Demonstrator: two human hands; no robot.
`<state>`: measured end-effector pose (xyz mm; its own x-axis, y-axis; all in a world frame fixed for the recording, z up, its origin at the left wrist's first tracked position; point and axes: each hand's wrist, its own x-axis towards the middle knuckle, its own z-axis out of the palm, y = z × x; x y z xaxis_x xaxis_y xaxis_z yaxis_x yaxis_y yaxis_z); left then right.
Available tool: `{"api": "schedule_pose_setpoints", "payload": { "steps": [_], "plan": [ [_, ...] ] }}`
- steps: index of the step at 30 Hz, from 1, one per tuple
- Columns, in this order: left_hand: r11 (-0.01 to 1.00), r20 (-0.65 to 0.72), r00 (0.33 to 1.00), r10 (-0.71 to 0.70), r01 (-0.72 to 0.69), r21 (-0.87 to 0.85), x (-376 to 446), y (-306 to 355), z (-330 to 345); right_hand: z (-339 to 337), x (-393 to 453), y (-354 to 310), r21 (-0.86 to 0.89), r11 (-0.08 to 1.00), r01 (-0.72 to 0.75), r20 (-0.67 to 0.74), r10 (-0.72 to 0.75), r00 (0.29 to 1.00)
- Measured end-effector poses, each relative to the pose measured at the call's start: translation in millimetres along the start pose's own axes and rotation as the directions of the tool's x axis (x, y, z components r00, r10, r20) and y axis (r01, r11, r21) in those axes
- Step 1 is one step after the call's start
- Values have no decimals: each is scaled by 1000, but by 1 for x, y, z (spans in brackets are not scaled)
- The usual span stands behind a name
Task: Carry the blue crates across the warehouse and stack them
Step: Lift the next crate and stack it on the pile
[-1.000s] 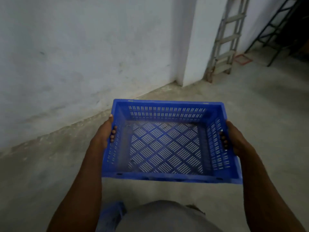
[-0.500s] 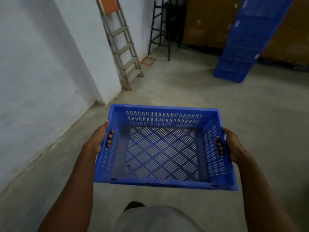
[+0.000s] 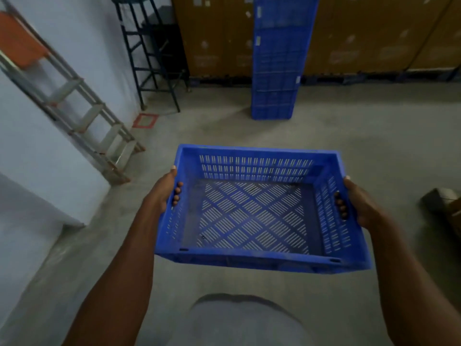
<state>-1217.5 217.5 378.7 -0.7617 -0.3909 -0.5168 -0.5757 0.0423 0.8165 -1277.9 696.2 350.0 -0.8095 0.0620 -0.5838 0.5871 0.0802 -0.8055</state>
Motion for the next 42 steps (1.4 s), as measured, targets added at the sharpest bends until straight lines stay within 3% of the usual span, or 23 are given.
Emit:
{"api": "schedule_pose_setpoints", "payload": {
  "steps": [11,19,32,35,42],
  "plan": [
    [995,120,993,-12,-1,103,214,172,141,-58,189,-116,69,997,-41,-116,49,992],
    [999,125,991,-46,45,16,334,277,235,-107,360,-258,25,998,-57,-48,58,997],
    [998,88,996,7,-2,-57,569,463,292,-81,629,-480,-57,998,-38,-17,38,999],
    [997,73,996,56,-53,-53,636,525,301,-70,683,-535,-53,998,-16,-30,14,999],
    [993,204,972,114,-114,-11,758,700,323,-68,783,-690,-15,1000,24,18,-24,1000]
  ]
}}
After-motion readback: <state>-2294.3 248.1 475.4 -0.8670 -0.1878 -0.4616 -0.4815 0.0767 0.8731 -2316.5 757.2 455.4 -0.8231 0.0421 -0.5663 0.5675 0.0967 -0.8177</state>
